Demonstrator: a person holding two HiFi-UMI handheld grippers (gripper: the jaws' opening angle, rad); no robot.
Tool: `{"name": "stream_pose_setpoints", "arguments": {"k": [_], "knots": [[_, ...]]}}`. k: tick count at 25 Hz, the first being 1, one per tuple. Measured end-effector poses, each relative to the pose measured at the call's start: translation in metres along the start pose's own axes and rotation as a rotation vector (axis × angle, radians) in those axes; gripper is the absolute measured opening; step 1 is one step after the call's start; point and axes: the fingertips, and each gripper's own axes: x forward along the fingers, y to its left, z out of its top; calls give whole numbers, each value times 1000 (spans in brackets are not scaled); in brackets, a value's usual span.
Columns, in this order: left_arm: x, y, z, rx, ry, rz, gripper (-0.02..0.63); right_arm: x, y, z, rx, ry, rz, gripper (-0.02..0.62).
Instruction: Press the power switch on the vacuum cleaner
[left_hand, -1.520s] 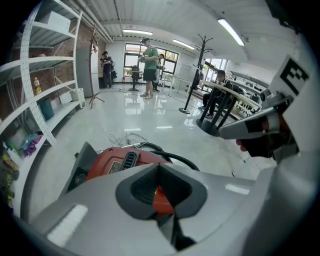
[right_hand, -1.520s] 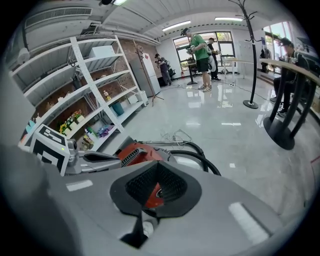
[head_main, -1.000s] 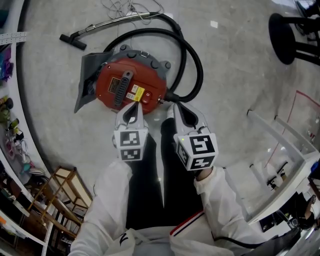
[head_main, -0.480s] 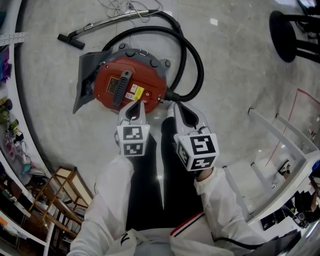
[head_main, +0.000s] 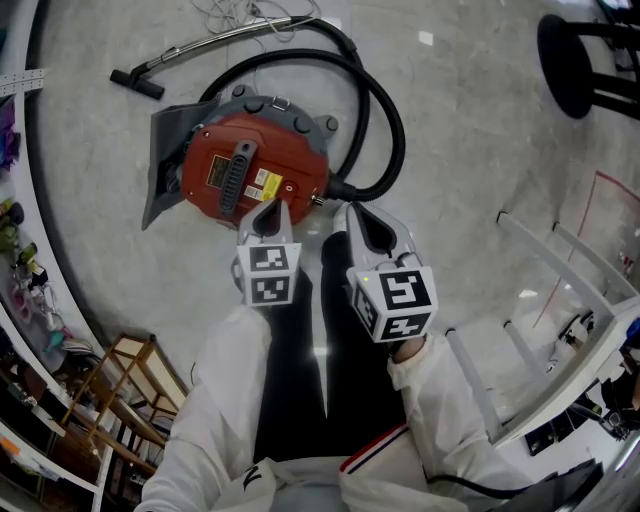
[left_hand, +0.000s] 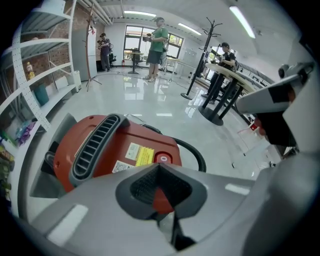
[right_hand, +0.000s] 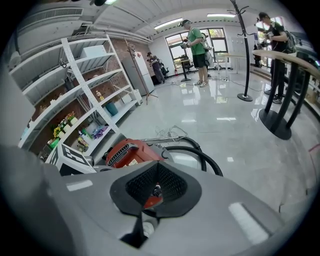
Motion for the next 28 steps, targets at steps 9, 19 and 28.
{"name": "stream_pose_setpoints", "arguments": {"k": [9,19,28], "knots": [[2,0,-1,27,21,7,0,2,-2,-1,16,0,2,0],[1,0,0,36,23,15,0,2,-3,-1,19,3,5,0],[2,0,-1,36,24,10,0,5,1,-4,21,9,15,1]]}}
